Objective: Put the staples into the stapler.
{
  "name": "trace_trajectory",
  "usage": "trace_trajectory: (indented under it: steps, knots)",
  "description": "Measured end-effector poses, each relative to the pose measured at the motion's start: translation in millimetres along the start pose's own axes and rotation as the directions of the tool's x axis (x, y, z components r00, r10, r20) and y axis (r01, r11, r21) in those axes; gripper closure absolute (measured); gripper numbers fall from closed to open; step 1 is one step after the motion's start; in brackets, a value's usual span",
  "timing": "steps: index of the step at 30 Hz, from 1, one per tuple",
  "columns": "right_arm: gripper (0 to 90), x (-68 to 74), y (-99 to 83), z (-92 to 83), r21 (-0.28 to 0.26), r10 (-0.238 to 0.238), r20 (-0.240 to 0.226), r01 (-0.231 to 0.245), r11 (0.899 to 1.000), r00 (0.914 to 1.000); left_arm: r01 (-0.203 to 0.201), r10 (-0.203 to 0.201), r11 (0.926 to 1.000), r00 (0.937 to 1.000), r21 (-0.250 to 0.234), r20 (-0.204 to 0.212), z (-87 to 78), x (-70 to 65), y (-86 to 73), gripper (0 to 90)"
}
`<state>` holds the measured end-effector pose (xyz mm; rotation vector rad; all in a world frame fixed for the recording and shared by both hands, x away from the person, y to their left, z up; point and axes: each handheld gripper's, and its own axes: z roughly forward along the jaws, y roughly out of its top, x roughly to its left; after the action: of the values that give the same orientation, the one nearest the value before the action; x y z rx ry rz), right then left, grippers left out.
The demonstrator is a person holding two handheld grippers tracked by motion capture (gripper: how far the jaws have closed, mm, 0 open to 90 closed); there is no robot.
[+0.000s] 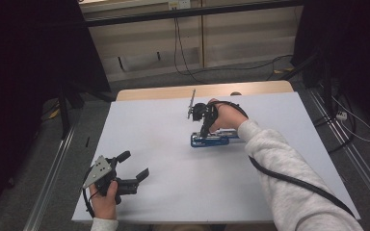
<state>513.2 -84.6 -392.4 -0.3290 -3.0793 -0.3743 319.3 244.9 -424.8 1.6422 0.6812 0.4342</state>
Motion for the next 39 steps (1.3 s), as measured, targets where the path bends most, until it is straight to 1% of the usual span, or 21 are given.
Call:
trace_trajectory:
  steps: [5, 7, 8, 9, 11, 13, 15, 16, 17, 20, 22, 23, 25, 26, 28, 29, 33, 39]
  knots:
    - [78.9, -0.7, 0.5, 0.9, 0.009, -0.007, -0.006, 0.007, 1.000, 1.0000, 0.000, 0.000, 1.0000, 1.0000, 0.001, -0.004, 0.1, -0.3, 0.0, 3.0]
    - [78.9, -1.2, 0.3, 0.0, 0.001, -0.007, -0.006, 0.007, 1.000, 1.0000, 0.001, -0.001, 1.0000, 1.0000, 0.001, 0.000, 0.2, 0.0, 0.0, 3.0]
    - [78.9, -1.3, 0.2, -0.4, 0.002, -0.004, -0.007, 0.004, 1.000, 1.0000, 0.000, 0.000, 1.0000, 1.0000, 0.001, -0.001, 0.2, -0.1, 0.0, 3.0]
    - [79.0, -1.1, 0.3, -1.0, 0.010, 0.002, 0.002, -0.002, 1.000, 1.0000, 0.000, 0.000, 1.0000, 1.0000, 0.001, -0.001, 0.2, -0.1, 0.0, 3.0]
    - [79.0, -1.4, 0.2, -1.2, 0.013, 0.003, -0.002, -0.003, 1.000, 1.0000, -0.001, 0.001, 1.0000, 1.0000, 0.001, -0.001, 0.2, -0.1, 0.0, 3.0]
    - [78.9, -2.0, 0.5, -1.7, 0.007, 0.002, 0.008, -0.002, 1.000, 1.0000, 0.001, -0.001, 1.0000, 1.0000, 0.000, -0.002, 0.2, -0.4, 0.0, 3.0]
    - [78.9, -2.3, 0.5, -1.4, 0.001, 0.008, 0.001, -0.008, 1.000, 1.0000, 0.000, 0.000, 1.0000, 1.0000, -0.001, -0.001, 0.2, -0.3, 0.0, 3.0]
    - [79.0, -3.1, 0.8, -1.1, -0.004, -0.006, 0.001, 0.006, 1.000, 1.0000, 0.001, -0.001, 1.0000, 1.0000, -0.001, 0.000, 0.1, -0.3, 0.0, 3.0]
    - [78.9, -2.1, 1.1, -1.4, 0.011, 0.002, 0.001, -0.002, 1.000, 1.0000, 0.000, 0.000, 1.0000, 1.0000, -0.001, -0.001, 0.1, -0.2, 0.1, 3.0]
    - [78.9, -2.5, 1.8, -1.3, 0.004, -0.008, 0.000, 0.008, 1.000, 1.0000, -0.002, 0.002, 1.0000, 1.0000, -0.001, 0.000, 0.0, -0.1, 0.2, 3.0]
    - [78.9, -2.2, 2.4, -1.9, 0.012, 0.001, 0.003, -0.001, 1.000, 1.0000, -0.002, 0.002, 1.0000, 1.0000, -0.001, -0.002, 0.0, -0.2, 0.2, 3.0]
    - [78.9, -1.7, 2.6, -1.4, 0.006, 0.006, 0.001, -0.006, 1.000, 1.0000, -0.001, 0.001, 1.0000, 1.0000, -0.001, 0.001, 0.0, -0.1, 0.1, 3.0]
    - [78.9, -1.6, 2.6, -0.7, 0.007, 0.003, 0.002, -0.003, 1.000, 1.0000, -0.002, 0.002, 1.0000, 1.0000, -0.002, 0.000, -0.1, -0.2, 0.1, 3.0]
    - [78.9, -1.4, 2.9, 0.0, 0.017, -0.003, 0.005, 0.002, 1.000, 1.0000, -0.002, 0.002, 1.0000, 1.0000, -0.001, -0.003, -0.2, -0.2, 0.3, 3.0]
    - [78.9, -1.5, 2.6, 0.4, 0.019, 0.001, 0.003, -0.001, 1.000, 1.0000, -0.002, 0.002, 1.0000, 1.0000, -0.001, -0.001, -0.3, 0.0, 0.2, 3.0]
    - [78.9, -1.7, 2.4, 0.6, 0.016, -0.005, 0.004, 0.004, 1.000, 1.0000, -0.002, 0.002, 1.0000, 1.0000, -0.002, 0.000, -0.2, -0.1, 0.3, 3.0]
    - [78.9, -1.3, 1.3, -0.3, 0.018, 0.003, -0.003, -0.003, 1.000, 1.0000, -0.002, 0.002, 1.0000, 1.0000, -0.001, -0.003, -0.1, -0.2, 0.2, 3.1]
    - [78.9, -0.4, 2.7, 1.4, 0.026, -0.003, -0.005, 0.003, 1.000, 1.0000, -0.002, 0.002, 1.0000, 1.0000, 0.000, 0.000, -0.1, 0.0, 0.1, 3.1]
